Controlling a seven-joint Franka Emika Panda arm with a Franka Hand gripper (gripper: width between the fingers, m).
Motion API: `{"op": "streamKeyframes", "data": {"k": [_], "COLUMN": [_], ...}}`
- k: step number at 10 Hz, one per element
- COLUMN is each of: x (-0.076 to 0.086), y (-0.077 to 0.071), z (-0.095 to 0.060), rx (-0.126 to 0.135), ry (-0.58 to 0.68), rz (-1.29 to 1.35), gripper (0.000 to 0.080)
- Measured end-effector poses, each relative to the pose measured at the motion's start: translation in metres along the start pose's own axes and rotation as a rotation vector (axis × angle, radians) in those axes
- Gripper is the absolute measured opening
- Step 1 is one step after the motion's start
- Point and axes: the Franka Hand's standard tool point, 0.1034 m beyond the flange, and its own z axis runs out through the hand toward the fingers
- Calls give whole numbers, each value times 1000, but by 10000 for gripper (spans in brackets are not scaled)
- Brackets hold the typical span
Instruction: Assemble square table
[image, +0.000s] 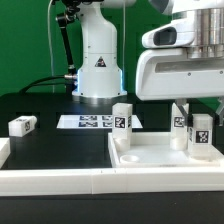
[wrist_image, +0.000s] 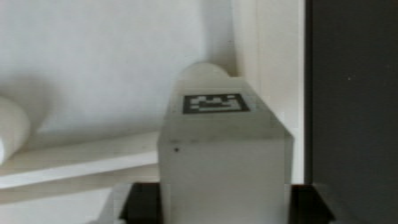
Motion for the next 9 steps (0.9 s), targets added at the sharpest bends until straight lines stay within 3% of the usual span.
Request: {"op": "streamKeyframes", "data": {"k": [9], "x": [-1], "y": [7], "z": [2], "rx": [-22], "ry": [-8], "rz": [853], "gripper": [291]}}
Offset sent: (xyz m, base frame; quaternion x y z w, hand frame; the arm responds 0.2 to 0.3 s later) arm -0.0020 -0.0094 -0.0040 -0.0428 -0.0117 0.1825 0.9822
